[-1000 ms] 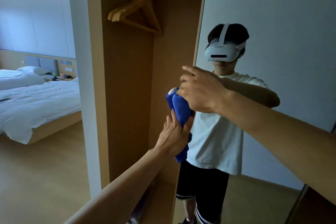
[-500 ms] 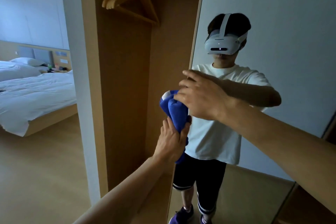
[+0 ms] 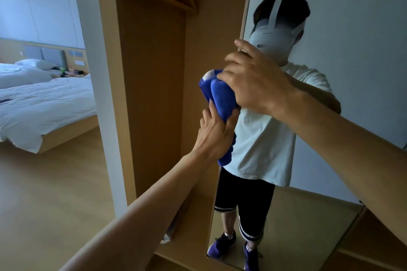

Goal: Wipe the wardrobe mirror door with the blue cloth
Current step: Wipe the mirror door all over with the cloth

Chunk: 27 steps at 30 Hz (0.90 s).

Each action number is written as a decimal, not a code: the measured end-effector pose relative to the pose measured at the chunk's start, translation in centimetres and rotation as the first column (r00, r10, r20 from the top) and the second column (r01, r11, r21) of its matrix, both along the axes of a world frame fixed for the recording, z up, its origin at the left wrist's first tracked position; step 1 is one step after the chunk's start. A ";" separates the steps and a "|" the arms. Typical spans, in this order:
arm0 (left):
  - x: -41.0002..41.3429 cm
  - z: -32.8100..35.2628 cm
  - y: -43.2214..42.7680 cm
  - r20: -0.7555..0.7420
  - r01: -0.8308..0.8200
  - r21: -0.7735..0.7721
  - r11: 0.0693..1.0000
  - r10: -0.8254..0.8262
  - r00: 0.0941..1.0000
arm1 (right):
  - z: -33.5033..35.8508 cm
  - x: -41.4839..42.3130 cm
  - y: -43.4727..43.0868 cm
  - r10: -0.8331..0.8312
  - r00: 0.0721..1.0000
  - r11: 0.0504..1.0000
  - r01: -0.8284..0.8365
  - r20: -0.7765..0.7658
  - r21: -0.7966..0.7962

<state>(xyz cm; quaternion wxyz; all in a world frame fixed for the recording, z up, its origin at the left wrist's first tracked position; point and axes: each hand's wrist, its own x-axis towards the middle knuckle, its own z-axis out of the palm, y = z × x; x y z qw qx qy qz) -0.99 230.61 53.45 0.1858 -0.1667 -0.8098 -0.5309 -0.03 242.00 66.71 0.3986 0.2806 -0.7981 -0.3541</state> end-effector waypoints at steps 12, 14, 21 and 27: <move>1.7 -14.2 0.4 0.259 0.031 -0.193 0.981 0.021 0.966 | -12.6 -0.5 0.0 -0.154 0.947 0.952 0.066 0.281 0.299; 1.4 -15.0 -0.1 0.287 0.060 -0.154 0.986 -0.013 0.958 | -13.7 -0.5 -0.1 -0.157 0.944 0.953 0.068 0.291 0.294; 0.3 -9.4 -0.1 0.175 0.022 -0.022 1.000 -0.018 0.984 | -9.7 -1.0 -0.1 -0.015 0.990 0.999 0.008 0.140 0.050; 0.1 -9.2 0.2 0.100 -0.020 -0.008 1.000 0.021 0.995 | -7.9 0.1 0.0 0.000 0.995 1.000 -0.001 0.102 0.007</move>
